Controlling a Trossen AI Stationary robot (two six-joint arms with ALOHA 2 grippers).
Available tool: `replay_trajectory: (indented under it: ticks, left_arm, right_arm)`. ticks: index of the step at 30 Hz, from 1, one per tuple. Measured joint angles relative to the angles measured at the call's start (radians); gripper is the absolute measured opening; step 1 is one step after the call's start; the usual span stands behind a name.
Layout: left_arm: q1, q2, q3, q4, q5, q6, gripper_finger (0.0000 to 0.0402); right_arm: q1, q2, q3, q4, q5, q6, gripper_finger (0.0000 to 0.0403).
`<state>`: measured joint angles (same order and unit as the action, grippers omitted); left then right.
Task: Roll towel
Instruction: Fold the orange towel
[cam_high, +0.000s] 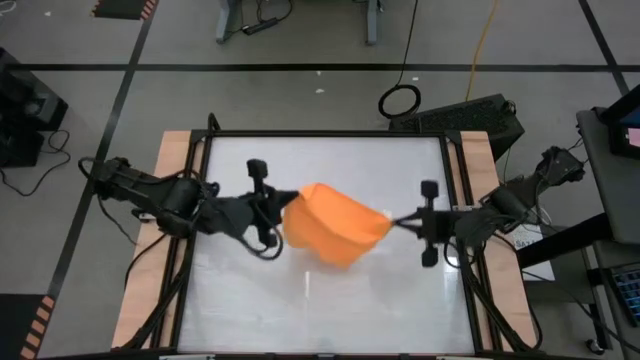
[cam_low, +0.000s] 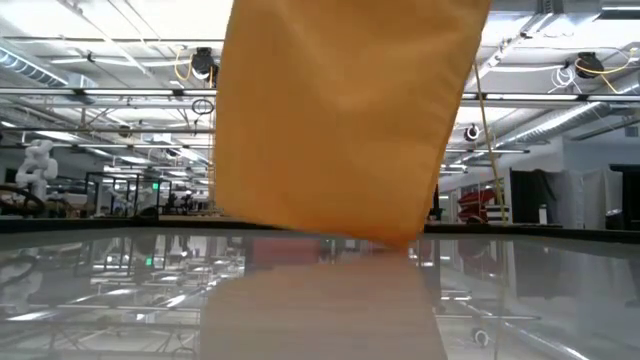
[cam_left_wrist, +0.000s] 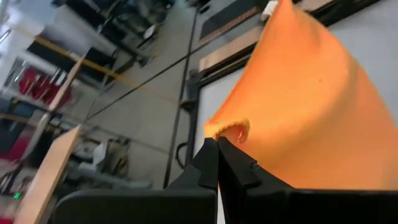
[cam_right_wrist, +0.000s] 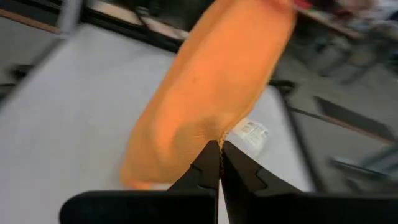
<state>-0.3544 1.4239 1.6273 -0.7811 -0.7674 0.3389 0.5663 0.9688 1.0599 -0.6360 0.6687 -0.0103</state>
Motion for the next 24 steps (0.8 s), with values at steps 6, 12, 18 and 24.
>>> replay_trajectory:
  ticks: [6,12,18,24]
  left_arm:
    - [0.147,0.003,-0.024,-0.016,0.010,-0.003,0.0000]
    - [0.355,0.003,-0.026,0.095,0.114,0.151,0.0000]
    - [0.496,0.002,-0.017,0.196,0.341,0.247,0.0000]
    - [0.461,0.003,-0.025,0.013,0.562,0.205,0.0000]
  right_arm:
    - [-0.099,0.000,0.080,-0.055,0.103,-0.111,0.0000]
    - [-0.267,0.000,0.083,-0.074,0.203,-0.299,0.0000]
    - [-0.418,-0.016,0.083,-0.075,0.207,-0.451,0.0000]
    - [-0.455,-0.035,0.077,-0.151,-0.134,-0.290,0.0000]
